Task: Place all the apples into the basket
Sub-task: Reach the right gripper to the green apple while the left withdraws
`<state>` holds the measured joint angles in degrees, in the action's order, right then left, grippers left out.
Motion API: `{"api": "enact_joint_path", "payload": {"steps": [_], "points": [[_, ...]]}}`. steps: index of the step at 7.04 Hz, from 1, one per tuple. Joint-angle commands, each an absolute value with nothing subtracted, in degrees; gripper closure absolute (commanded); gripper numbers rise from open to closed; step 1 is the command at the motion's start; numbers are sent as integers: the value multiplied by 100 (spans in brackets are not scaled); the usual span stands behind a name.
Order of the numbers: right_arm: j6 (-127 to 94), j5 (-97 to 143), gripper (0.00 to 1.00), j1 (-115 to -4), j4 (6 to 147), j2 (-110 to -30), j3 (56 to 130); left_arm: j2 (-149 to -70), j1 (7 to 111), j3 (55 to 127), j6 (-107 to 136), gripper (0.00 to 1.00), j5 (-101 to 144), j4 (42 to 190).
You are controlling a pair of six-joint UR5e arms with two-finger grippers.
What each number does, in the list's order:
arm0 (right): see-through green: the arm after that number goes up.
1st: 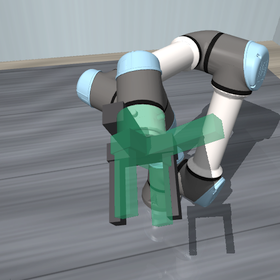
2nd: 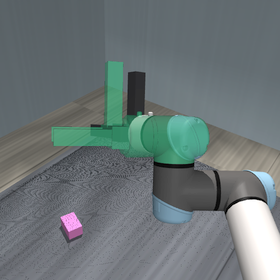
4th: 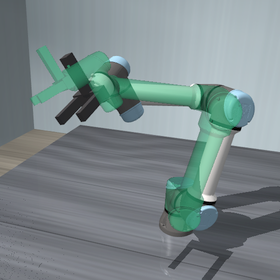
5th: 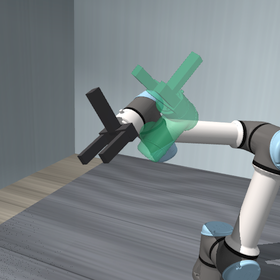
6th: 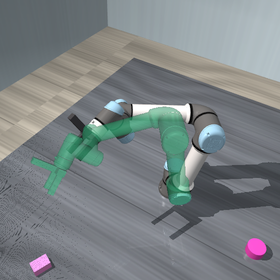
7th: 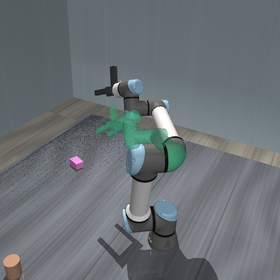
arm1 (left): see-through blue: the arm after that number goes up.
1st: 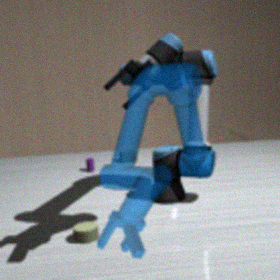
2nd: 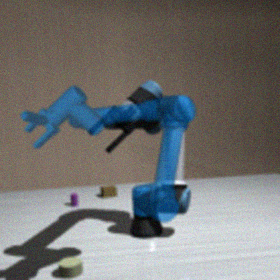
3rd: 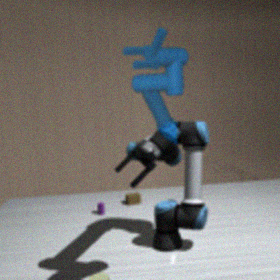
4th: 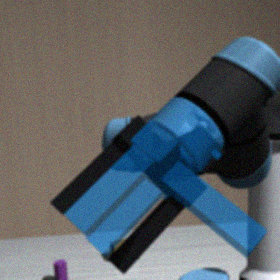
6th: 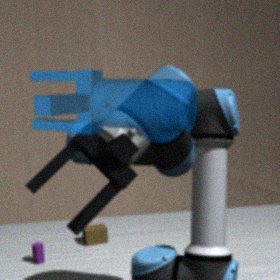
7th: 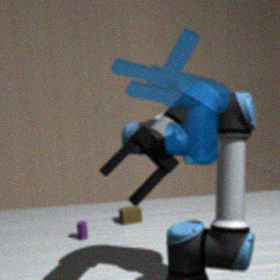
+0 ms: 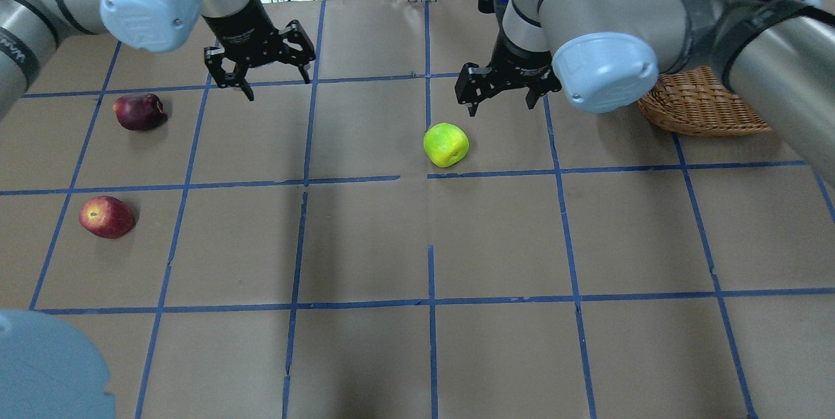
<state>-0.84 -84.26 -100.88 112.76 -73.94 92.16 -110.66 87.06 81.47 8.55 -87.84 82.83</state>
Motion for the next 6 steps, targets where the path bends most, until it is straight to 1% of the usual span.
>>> {"api": "enact_joint_path", "payload": {"steps": [1,2,4,6], "points": [[-18,-8420,0,-10318,12029,-6788,9202,-10986,7957,8217,-1081,0,-9944,8568],[-52,-8420,0,-10318,12311,-6524,9185,-10986,7580,8279,-1734,0,-10167,8552],[-27,-8218,0,-10318,12577,-6303,9185,-11039,6763,8358,-3219,0,-10125,8429],[-26,-8043,0,-10397,12647,-6039,9193,-11127,6120,8734,-3943,0,-10099,7905]]}}
